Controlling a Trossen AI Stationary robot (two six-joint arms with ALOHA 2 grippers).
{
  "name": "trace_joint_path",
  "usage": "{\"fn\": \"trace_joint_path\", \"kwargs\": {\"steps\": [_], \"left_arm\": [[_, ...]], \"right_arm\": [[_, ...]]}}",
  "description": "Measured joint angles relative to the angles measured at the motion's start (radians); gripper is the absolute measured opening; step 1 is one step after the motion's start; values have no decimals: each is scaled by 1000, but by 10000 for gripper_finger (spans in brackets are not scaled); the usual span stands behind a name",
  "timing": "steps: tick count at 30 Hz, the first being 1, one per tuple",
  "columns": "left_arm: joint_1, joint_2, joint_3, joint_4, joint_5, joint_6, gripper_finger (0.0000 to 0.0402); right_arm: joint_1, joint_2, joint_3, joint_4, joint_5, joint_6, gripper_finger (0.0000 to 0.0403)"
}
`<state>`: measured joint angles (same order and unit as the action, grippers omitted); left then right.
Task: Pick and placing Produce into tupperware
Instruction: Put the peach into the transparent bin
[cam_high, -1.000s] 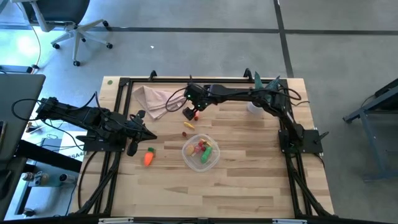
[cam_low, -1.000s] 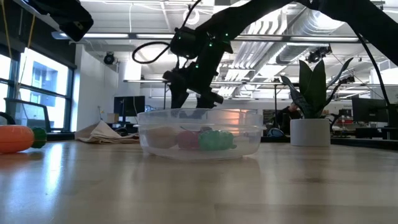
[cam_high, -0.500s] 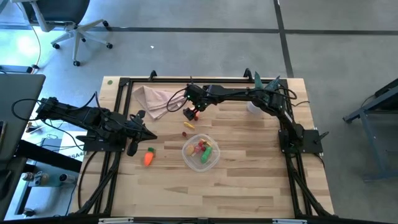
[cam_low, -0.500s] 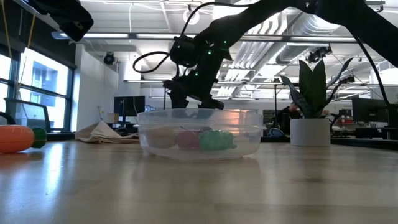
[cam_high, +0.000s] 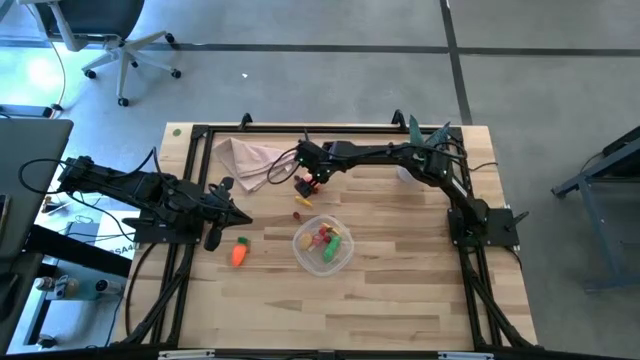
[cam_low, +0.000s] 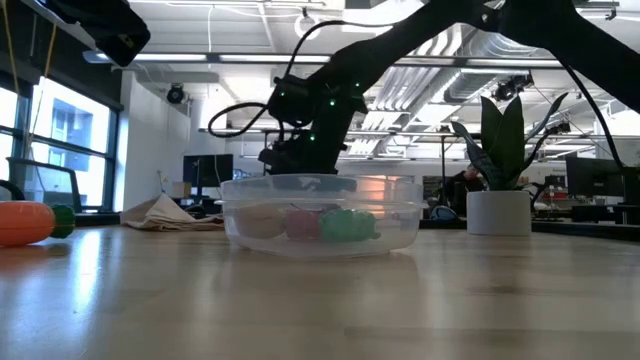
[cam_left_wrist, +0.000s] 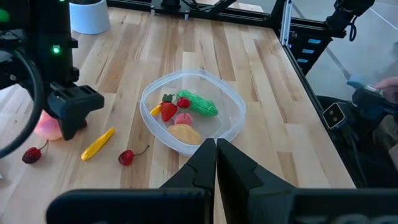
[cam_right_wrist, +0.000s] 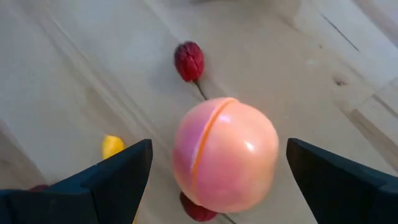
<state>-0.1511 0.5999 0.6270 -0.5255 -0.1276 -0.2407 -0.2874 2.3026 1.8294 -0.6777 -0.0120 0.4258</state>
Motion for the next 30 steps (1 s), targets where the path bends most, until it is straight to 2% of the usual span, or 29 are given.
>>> {"fn": "trace_joint_path", "kwargs": {"steps": [23, 30], "left_arm": [[0, 0, 0, 0, 0, 0, 5], [0, 0, 0, 0, 0, 0, 5]], "right_arm": [[12, 12, 0, 2, 87, -26, 362], [13, 12, 0, 1, 86, -24, 339]]}}
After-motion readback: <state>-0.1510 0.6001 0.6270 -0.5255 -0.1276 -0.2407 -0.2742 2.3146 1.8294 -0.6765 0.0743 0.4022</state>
